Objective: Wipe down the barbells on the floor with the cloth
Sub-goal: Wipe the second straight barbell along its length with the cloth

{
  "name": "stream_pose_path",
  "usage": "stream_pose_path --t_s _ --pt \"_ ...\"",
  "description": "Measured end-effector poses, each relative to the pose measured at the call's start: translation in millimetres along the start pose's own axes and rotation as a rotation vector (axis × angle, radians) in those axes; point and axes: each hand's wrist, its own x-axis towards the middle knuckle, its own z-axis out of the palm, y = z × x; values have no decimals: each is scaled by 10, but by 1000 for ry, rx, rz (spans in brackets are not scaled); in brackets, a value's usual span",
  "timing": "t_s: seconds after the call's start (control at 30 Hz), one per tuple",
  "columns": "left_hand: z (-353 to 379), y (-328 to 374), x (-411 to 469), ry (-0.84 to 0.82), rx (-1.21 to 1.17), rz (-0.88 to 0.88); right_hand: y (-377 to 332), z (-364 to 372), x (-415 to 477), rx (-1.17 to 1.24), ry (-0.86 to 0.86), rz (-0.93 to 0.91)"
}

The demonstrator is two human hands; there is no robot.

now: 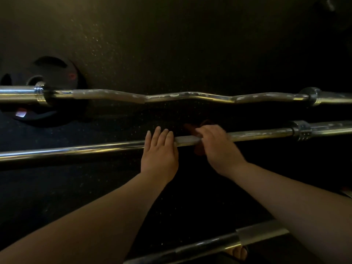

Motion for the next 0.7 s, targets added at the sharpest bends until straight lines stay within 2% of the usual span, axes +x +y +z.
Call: stream_pose_path --t_s 0.07,0.17,0.2,0.3,0.37,0.43,0.5,0.6,0.63,0.7 --pt "27 49 27 16 -6 7 183 -3 -64 3 84 156" --pt "66 167 95 0 -2 9 27 95 -4 120 154 340" --pt "86 210 123 -2 -2 5 -73 125 18 135 155 331" --pt "105 286 147 4 13 -17 -195 165 -16 97 56 36" --pt "113 264 143 25 6 -10 -44 97 -41 76 -12 -38" --pt "111 222 130 46 -16 14 145 45 -96 49 34 35" --pt "117 201 131 61 -34 32 213 18 -155 74 137 187" --pt "137 231 126 64 -22 12 26 62 -95 177 180 384" --pt "141 251 129 63 -23 3 -51 80 -60 175 172 371" --pt "127 263 127 58 -29 -10 -105 87 -43 123 104 191"
